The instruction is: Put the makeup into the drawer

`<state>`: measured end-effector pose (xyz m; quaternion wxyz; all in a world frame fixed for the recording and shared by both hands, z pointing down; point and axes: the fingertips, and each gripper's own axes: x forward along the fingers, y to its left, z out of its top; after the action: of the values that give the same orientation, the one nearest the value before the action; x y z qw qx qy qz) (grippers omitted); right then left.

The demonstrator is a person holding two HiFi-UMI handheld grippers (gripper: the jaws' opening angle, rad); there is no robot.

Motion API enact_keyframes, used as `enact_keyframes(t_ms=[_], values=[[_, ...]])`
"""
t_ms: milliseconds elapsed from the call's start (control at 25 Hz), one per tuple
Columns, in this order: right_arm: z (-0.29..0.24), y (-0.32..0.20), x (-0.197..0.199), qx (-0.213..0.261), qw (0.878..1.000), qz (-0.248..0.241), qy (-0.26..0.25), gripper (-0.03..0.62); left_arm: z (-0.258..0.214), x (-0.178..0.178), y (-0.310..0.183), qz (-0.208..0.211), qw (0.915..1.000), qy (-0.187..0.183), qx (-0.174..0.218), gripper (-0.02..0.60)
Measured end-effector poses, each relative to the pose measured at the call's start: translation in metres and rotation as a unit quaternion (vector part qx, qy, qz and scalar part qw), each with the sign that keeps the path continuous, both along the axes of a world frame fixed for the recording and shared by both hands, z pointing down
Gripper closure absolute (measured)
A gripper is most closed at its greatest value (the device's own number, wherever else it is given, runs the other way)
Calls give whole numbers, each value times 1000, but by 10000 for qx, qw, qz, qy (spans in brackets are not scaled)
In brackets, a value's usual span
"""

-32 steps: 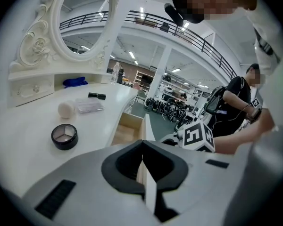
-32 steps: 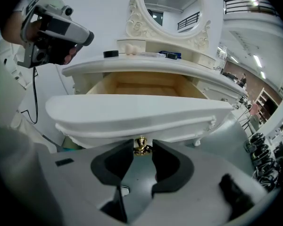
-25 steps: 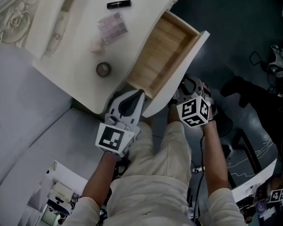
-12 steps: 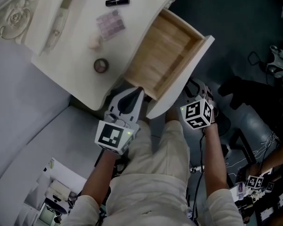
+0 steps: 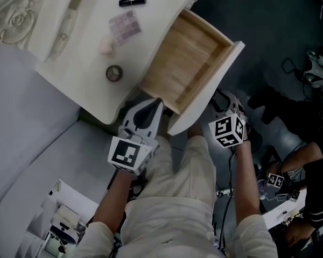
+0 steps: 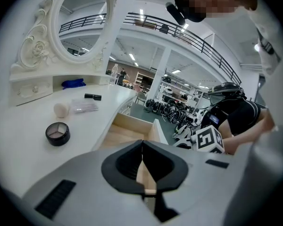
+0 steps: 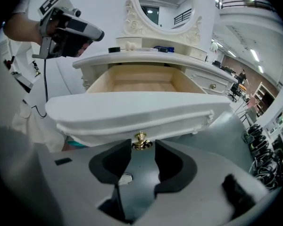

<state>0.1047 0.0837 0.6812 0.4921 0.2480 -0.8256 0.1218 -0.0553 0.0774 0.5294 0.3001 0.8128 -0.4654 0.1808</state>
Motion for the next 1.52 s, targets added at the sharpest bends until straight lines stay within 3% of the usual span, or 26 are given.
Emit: enact_keyframes(t_ms=[280,560,1040,1320,1520], values=[[-46,1,23,-58,9998,173,-113,423,-18,-1,-3,-79,9999,40,90,571],[-125,-7,8,96,9958,434,-803,436,-53,3,-13,-64,9994,7,327,571],[-253,-5,-30,366,9717,1077,-2069,574,-123,35,12,309,9978,28,585,571],[-298,6,-43,427,9547,1325,-2629,582,-152,39,25,269,9972,124,681,571],[-312,13,-54,430,9501,1337,-2786,582,-167,42,25,306,9961,171,815,571]])
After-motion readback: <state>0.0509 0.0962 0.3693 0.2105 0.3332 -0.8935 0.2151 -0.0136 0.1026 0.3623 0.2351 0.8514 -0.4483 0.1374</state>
